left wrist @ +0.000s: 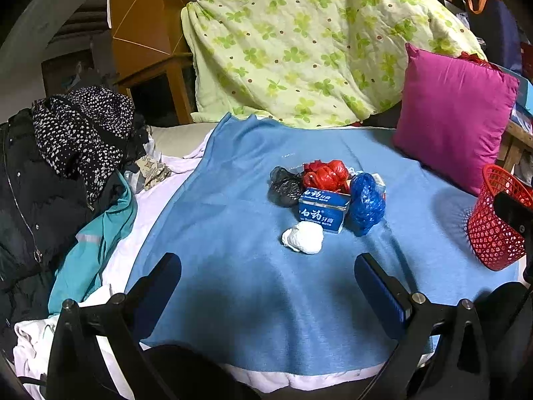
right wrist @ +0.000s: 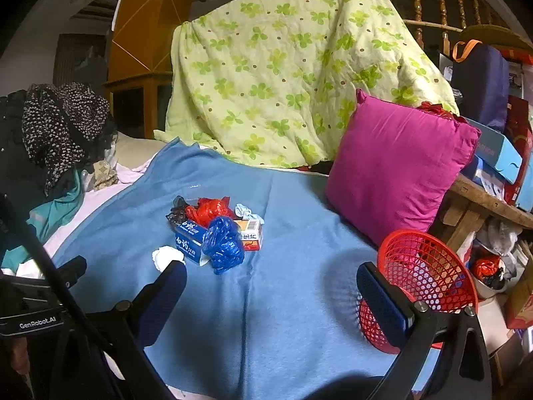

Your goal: Collect trash

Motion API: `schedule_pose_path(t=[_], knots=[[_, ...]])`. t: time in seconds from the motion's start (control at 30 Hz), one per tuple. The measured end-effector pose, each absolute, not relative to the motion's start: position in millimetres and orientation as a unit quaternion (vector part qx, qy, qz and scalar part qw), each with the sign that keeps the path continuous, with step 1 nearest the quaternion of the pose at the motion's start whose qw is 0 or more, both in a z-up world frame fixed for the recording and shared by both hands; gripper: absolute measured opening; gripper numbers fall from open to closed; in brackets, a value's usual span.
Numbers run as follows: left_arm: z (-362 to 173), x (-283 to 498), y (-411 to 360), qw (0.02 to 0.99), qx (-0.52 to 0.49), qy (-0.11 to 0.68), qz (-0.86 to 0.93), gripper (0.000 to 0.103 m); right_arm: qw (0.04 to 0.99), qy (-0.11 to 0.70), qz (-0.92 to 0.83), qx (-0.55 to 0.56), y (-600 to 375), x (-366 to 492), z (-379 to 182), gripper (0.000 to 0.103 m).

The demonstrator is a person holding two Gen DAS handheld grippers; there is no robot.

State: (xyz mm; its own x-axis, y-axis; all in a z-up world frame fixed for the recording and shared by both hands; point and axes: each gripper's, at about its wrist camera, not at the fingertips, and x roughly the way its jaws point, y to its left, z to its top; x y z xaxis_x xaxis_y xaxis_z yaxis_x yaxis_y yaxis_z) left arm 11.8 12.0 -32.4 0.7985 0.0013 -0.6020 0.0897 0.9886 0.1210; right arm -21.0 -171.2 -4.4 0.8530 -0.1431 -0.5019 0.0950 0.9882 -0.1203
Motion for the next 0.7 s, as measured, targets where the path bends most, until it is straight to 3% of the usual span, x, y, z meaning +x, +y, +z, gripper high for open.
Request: schedule_pose_path(t=[0.27, 0.7], knots=[[-59, 34, 25, 0.942, 0.065, 0.329, -0.022, 0.103, 0.96, 0.276, -0.03, -0.026, -183, 6, -23, 0.103], [-113, 107, 35, 0.918, 0.023, 0.393, -0.05, 0.103, 0.928, 0.361, 0.088, 0.033, -186, 135, -106, 0.103]])
